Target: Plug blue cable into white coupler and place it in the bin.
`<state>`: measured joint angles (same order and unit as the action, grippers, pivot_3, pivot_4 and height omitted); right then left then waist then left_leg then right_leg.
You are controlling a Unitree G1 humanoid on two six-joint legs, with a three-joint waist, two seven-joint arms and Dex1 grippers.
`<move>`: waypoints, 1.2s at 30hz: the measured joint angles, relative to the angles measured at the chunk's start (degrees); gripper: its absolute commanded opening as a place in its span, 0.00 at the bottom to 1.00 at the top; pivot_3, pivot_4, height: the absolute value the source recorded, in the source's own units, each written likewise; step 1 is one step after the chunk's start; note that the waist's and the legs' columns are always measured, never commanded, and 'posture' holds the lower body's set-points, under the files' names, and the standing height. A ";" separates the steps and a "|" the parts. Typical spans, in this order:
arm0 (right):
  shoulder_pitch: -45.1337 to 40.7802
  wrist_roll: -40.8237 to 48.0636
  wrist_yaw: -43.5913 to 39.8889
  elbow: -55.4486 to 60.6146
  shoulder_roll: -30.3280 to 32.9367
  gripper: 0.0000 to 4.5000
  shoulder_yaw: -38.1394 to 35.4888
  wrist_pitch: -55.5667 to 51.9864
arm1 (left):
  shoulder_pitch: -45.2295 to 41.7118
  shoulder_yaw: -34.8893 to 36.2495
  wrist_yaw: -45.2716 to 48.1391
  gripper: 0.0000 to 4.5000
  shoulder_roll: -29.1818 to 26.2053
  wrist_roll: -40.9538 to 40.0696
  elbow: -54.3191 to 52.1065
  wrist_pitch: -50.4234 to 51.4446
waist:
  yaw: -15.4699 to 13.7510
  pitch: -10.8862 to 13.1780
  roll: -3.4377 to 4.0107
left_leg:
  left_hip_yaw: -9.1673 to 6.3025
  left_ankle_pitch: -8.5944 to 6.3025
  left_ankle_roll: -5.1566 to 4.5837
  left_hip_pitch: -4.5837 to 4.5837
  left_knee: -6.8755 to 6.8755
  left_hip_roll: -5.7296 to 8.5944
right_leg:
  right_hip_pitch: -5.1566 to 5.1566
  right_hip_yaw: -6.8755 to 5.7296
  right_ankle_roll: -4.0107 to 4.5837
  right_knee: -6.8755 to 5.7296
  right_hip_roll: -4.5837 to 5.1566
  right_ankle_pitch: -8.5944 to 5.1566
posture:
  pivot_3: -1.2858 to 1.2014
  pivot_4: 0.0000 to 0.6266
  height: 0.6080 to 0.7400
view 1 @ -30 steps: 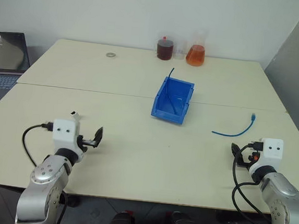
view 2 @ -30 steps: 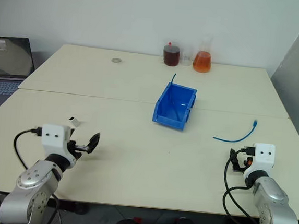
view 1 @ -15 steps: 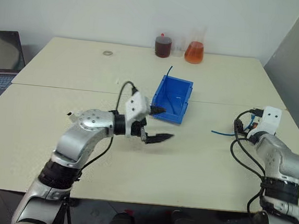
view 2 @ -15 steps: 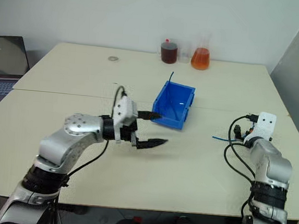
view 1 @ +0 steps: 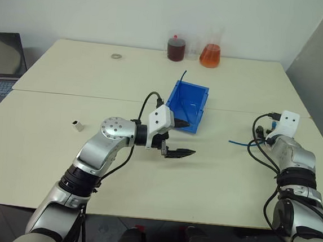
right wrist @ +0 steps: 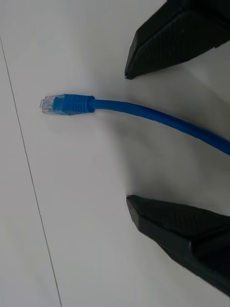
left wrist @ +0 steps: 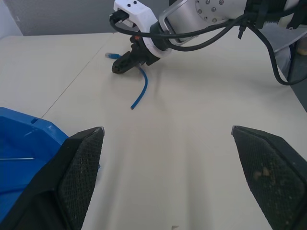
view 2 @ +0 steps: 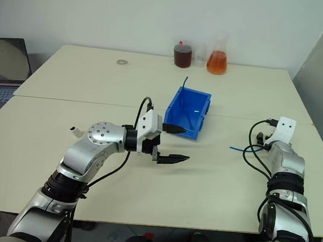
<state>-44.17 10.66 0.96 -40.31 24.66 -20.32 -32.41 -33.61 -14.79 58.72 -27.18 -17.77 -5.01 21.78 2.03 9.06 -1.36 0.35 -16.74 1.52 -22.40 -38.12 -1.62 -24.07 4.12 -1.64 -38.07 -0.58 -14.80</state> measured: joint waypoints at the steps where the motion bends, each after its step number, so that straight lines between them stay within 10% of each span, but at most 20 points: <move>1: -0.02 0.24 0.44 -0.06 -0.04 0.65 -0.54 -0.02 | 0.15 0.00 -0.15 1.00 0.02 0.00 -0.02 0.10 | -0.01 0.00 0.00 | -0.01 0.00 0.00 0.00 0.00 -0.01 | 0.00 0.00 0.00 -0.01 0.00 0.00 | 0.52 0.24 1.00; 13: 1.05 0.90 0.24 0.89 -0.41 0.01 -0.28 1.25 | 0.34 0.08 -0.74 1.00 0.33 0.64 -0.02 0.20 | 0.63 -0.01 0.01 | -0.01 0.01 0.01 0.05 0.00 -0.01 | 0.00 0.00 0.01 -0.09 -0.02 0.01 | 0.52 0.24 1.00; 23: 8.56 -0.38 -9.01 11.60 6.03 0.01 5.25 -2.16 | 4.52 2.58 -2.32 1.00 -1.98 -0.96 -5.39 4.25 | 0.67 0.07 0.19 | -0.03 0.00 0.00 -0.08 0.03 -0.01 | -0.07 -0.01 0.00 -0.03 0.12 0.00 | 0.52 0.24 1.00; 29: 24.07 2.95 -39.33 33.54 24.45 0.01 13.29 -1.37 | 22.74 22.15 -9.51 1.00 -8.03 -14.13 -25.13 18.79 | 0.97 0.13 0.34 | -0.20 -0.02 -0.03 0.07 0.08 -0.10 | 0.08 -0.03 -0.07 0.07 0.20 -0.07 | 0.52 0.24 1.00; 36: 22.22 7.86 -54.57 45.85 22.25 0.01 23.82 -1.34 | 49.33 39.43 -20.03 1.00 -3.72 -21.42 -39.83 23.90 | 1.23 0.50 -0.07 | -0.21 0.07 -0.11 1.23 0.01 -0.04 | 1.01 -0.02 -0.17 -0.04 0.08 -0.26 | 0.52 0.24 1.00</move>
<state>-21.95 18.52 -53.62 5.54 46.91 3.49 -33.74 15.71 24.64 38.69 -30.90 -39.19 -44.84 45.67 3.26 9.56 -1.43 0.14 -16.68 1.41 -21.17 -38.11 -1.66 -23.06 4.10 -1.80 -38.11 -0.50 -15.05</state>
